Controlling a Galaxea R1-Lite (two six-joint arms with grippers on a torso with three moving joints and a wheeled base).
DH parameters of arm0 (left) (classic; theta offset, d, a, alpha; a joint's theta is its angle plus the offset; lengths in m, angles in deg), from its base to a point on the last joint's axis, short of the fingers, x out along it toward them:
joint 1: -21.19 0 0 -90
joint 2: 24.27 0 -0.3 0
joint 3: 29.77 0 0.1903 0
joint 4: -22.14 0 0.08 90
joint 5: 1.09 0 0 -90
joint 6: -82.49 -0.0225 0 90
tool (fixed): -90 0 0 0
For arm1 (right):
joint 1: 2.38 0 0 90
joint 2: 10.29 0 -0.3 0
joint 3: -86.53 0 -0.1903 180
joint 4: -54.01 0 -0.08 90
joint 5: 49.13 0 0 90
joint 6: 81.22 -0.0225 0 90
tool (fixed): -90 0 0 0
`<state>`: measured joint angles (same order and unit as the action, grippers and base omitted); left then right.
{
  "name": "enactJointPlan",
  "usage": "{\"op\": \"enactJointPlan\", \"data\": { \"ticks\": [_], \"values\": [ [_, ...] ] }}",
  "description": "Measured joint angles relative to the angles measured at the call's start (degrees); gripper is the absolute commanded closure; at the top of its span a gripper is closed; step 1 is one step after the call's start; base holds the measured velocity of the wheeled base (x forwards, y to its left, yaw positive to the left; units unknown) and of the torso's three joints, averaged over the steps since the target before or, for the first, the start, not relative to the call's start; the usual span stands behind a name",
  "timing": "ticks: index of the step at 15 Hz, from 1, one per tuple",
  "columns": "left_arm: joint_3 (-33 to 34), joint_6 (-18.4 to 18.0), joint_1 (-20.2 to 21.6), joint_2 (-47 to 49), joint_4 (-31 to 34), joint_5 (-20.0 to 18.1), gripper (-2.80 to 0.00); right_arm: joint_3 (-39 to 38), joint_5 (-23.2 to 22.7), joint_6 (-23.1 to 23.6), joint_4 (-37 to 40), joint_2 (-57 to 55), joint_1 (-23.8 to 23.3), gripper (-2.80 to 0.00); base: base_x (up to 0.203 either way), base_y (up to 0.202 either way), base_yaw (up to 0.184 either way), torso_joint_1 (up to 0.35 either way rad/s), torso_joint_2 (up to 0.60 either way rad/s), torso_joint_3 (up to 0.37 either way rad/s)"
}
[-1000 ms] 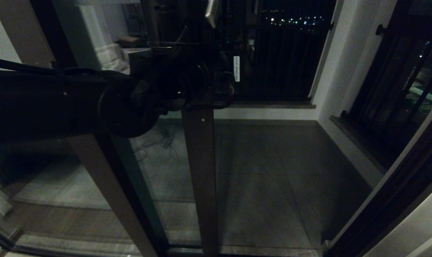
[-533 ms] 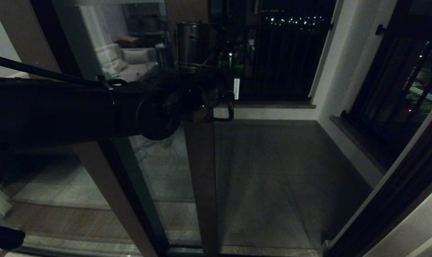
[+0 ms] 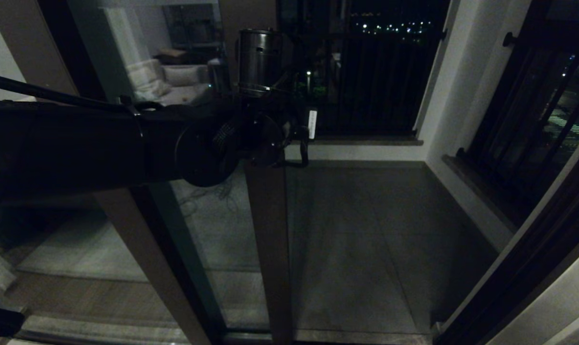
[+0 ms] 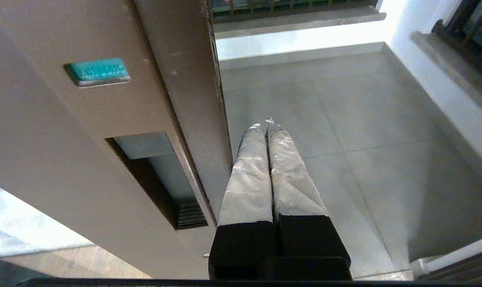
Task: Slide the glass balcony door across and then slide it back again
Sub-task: Open the slid door
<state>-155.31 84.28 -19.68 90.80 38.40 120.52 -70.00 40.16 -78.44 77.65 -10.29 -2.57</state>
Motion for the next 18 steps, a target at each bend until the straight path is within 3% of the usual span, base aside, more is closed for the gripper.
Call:
{"op": "enactJointPlan", "data": {
  "ticks": [18],
  "values": [
    [10.2,1.0,5.9,-7.7,-0.2,0.3,0.0,0.0,0.0,0.0,0.0,0.0,0.0,0.0,0.0,0.0,0.0,0.0,0.0,0.0]
  ]
}}
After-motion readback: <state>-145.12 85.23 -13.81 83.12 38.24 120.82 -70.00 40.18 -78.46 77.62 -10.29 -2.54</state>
